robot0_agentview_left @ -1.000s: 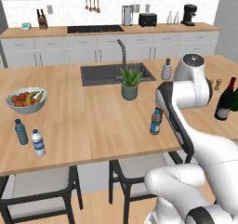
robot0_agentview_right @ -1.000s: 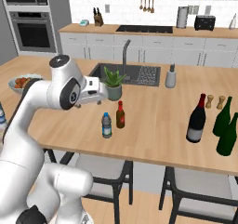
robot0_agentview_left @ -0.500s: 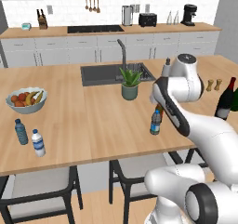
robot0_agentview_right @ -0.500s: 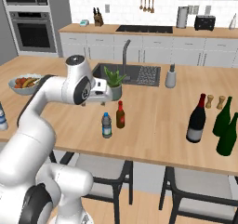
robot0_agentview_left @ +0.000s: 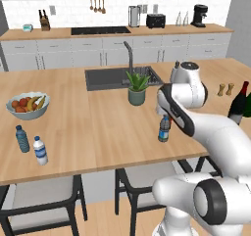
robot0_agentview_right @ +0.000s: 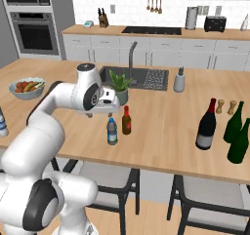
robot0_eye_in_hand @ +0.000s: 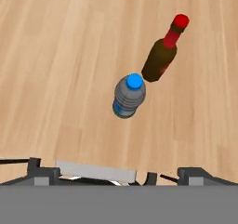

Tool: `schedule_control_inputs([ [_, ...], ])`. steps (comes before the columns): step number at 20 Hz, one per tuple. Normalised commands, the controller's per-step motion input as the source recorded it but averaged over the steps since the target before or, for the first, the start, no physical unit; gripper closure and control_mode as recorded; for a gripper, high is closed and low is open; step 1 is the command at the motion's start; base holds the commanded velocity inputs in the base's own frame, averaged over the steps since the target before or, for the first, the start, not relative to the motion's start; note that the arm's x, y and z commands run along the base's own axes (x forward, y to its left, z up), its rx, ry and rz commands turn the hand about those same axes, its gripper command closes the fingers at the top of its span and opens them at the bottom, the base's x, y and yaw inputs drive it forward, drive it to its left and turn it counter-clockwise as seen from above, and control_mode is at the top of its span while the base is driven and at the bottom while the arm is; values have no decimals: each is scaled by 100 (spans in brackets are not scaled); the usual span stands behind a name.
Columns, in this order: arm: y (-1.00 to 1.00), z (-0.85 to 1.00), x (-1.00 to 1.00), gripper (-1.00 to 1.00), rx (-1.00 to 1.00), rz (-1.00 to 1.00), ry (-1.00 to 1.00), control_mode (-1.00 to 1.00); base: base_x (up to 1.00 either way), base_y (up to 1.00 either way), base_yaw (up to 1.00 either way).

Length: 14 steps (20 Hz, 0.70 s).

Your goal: Move the plastic bottles in the middle to the plastics group, and the glass bottles in the middle to the glass group.

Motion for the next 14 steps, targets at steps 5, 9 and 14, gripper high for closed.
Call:
schedule_control_inputs([
  [5, 0, -44, 18, -100, 1, 0, 0, -100, 0, 0, 0],
  [9, 0, -24, 34, -100, 1, 0, 0, -100, 0, 0, 0],
  [14, -8, 0, 46, -100, 0, 0, 1, -100, 0, 0, 0],
])
